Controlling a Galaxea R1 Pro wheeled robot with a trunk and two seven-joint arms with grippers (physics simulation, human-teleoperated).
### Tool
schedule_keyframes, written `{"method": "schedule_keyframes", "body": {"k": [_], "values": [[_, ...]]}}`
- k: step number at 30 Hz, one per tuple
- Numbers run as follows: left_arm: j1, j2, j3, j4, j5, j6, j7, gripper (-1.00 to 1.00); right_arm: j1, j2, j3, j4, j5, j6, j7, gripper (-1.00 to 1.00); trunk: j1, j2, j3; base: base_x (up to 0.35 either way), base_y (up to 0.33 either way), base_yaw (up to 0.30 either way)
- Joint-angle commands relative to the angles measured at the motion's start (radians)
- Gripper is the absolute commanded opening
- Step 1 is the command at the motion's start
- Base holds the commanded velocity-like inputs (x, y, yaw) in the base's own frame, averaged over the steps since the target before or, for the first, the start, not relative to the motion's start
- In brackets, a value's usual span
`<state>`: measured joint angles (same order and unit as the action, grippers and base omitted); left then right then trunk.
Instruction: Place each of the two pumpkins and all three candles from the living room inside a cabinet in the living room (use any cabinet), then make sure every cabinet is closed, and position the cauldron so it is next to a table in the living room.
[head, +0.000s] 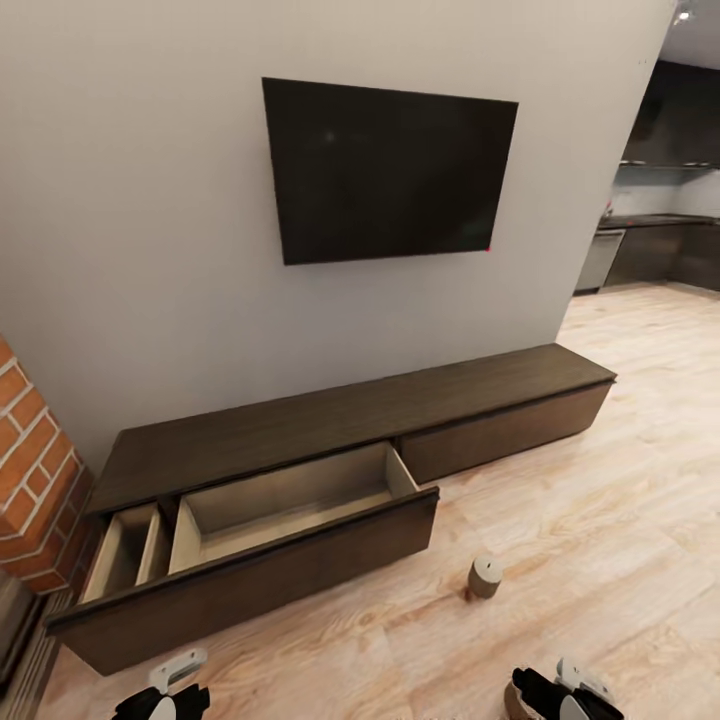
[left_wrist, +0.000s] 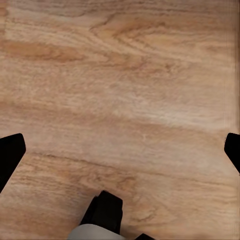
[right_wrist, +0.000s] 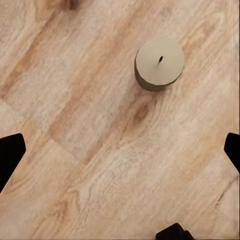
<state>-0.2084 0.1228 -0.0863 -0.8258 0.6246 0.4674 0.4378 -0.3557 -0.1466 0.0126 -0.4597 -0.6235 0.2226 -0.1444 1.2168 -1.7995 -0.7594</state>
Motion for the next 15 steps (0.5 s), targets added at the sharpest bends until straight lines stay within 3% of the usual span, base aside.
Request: {"method": "schedule_keyframes", "body": {"k": [1,15], "values": [[0.0,0.001,-0.005,-0.001,0.011,0.001,0.01,1.0,0.0,0.0,0.001,0.001,-0.007,0.003,-0.006,1.0,0.0,0.0,-0.001,0.0,0.0,-0.28],[0.0,-0.006,-0.006,0.002,0.01,0.001,0.01,1.0,0.0,-0.001,0.001,0.01,-0.007,-0.001,-0.006,1.0,0.0,0.0,-0.013,0.003,0.0,-0.255]]}}
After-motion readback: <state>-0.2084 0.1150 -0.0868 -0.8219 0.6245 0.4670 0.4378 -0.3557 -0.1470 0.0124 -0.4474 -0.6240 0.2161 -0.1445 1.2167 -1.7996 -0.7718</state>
